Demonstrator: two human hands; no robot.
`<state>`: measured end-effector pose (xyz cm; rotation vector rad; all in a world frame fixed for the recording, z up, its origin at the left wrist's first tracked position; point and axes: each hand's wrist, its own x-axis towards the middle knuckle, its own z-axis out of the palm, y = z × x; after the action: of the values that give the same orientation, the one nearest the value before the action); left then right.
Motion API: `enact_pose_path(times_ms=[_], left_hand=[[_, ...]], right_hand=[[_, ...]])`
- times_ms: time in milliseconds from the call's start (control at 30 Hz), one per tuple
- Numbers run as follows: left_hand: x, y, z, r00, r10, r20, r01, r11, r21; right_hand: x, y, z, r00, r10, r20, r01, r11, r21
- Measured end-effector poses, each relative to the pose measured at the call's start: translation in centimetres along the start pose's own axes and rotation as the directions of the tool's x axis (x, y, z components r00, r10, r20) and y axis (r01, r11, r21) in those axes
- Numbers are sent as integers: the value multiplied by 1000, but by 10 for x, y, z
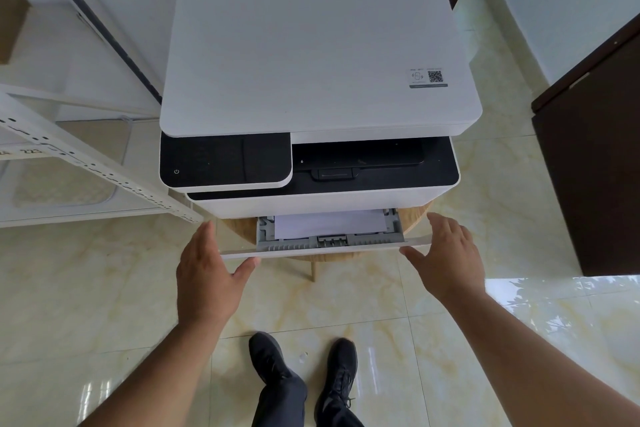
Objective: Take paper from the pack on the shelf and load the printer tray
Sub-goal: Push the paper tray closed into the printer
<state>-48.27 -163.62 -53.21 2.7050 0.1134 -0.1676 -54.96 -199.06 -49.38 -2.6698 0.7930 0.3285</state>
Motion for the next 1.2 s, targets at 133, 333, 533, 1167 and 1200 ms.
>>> enact_pose_path(times_ms=[133, 333, 533, 1167, 1200], left_hand=[[2, 4, -3, 999, -47, 14, 48, 995, -92], [11, 1, -6, 999, -29, 44, 37, 980, -196], [25, 3, -5, 1000, 3, 20, 3, 955, -296], [39, -2, 10, 1000, 5, -5, -7, 910, -414], [39, -2, 10, 1000, 8, -10, -11, 910, -413]], right_hand=[[3, 2, 2, 999, 26, 19, -27, 998, 56], [9, 1, -2, 1000, -8, 19, 6, 990, 139], [19, -3, -9, 999, -30, 13, 26, 975, 219], [31, -2, -8, 1000, 1, 26, -8, 958, 285], [32, -2, -8, 1000, 2, 25, -9, 958, 285]])
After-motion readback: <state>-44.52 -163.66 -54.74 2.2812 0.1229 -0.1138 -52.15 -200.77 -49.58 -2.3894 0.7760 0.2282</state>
